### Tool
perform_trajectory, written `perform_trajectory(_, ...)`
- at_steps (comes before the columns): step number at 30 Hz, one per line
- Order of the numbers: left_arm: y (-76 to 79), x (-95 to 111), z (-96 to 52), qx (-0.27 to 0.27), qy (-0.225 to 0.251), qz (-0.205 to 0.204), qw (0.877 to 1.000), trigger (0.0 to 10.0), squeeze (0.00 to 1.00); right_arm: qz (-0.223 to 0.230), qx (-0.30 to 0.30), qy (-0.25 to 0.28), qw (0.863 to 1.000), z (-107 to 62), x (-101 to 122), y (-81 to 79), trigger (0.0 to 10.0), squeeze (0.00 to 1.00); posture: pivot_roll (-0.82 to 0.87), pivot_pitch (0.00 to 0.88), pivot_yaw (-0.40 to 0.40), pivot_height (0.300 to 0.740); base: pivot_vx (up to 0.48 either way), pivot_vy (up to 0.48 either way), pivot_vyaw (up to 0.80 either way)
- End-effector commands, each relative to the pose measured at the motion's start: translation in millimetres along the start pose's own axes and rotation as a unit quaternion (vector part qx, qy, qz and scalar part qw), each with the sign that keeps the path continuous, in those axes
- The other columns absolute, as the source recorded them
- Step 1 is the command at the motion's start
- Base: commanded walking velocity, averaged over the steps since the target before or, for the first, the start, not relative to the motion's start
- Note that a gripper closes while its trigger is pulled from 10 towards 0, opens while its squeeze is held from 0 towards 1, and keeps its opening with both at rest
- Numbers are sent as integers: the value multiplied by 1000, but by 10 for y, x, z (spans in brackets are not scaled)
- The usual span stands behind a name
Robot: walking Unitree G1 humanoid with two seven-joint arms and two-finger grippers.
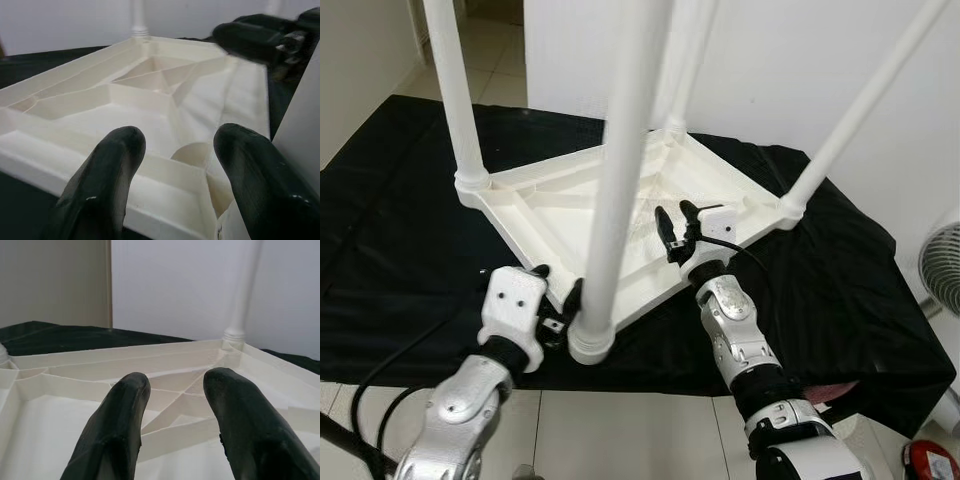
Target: Building children table
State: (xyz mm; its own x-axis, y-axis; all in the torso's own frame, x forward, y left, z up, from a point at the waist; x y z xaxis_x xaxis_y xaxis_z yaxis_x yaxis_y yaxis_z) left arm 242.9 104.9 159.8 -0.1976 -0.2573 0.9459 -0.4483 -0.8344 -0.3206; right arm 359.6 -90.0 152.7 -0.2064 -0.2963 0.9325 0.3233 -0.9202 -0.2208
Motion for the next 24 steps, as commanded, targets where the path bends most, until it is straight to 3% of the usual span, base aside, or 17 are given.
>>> perform_trajectory(1,290,128,70,-127,46,-12,991,10000,0,-8,-18,6,1000,-31,31,92,10000,0,114,0,-71,740,0,0,0)
perform_trajectory(2,362,151,118,-151,53,-24,987,10000,0,-12,-26,7,1000,-53,40,126,10000,0,94,0,-60,740,0,0,0)
perform_trajectory(6,413,184,200,-167,65,-31,983,10000,0,-20,-33,4,999,-101,36,178,10000,0,66,0,-45,740,0,0,0)
perform_trajectory(9,417,188,226,-167,67,-30,983,10000,0,-21,-34,3,999,-117,34,189,10000,0,66,0,-45,740,0,0,0)
perform_trajectory(12,359,146,359,-160,71,-9,985,10000,0,-18,-1,-17,1000,-299,60,268,10000,0,23,0,-35,740,0,0,0)
perform_trajectory(14,345,134,374,-158,69,-7,985,10000,0,-18,7,-21,1000,-329,67,278,10000,0,23,0,-35,740,0,0,0)
perform_trajectory(15,319,107,388,-161,68,3,985,10000,0,-20,22,-30,999,-395,91,316,10000,753,2,0,-37,740,0,0,0)
perform_trajectory(16,319,107,388,-161,68,3,985,10000,0,-20,22,-30,999,-395,91,316,10000,753,2,0,-37,740,0,0,0)
perform_trajectory(17,295,94,392,-161,68,11,985,10000,0,-23,34,-38,998,-443,107,345,10000,1000,-1,0,-37,740,0,0,0)
perform_trajectory(24,201,78,425,-165,67,20,984,10000,0,-25,103,-81,991,-642,199,460,10000,1000,-20,0,-43,740,0,0,0)
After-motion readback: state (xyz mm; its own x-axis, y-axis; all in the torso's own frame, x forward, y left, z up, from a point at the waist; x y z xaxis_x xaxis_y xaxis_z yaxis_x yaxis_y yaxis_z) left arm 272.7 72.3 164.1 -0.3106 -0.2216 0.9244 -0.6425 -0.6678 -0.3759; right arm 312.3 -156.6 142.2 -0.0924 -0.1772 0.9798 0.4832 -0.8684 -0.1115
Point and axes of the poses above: a point about 5 cm out from each wrist's last joint towards the gripper, its own z axis pointing out of the wrist towards the gripper, its own x axis along the axis of the wrist's last joint, y = z × x, the point moved 2 cm from there along z, pointing out of the wrist towards the gripper, and after that the axes turned 13 degrees about z, right-handed, at the moved point
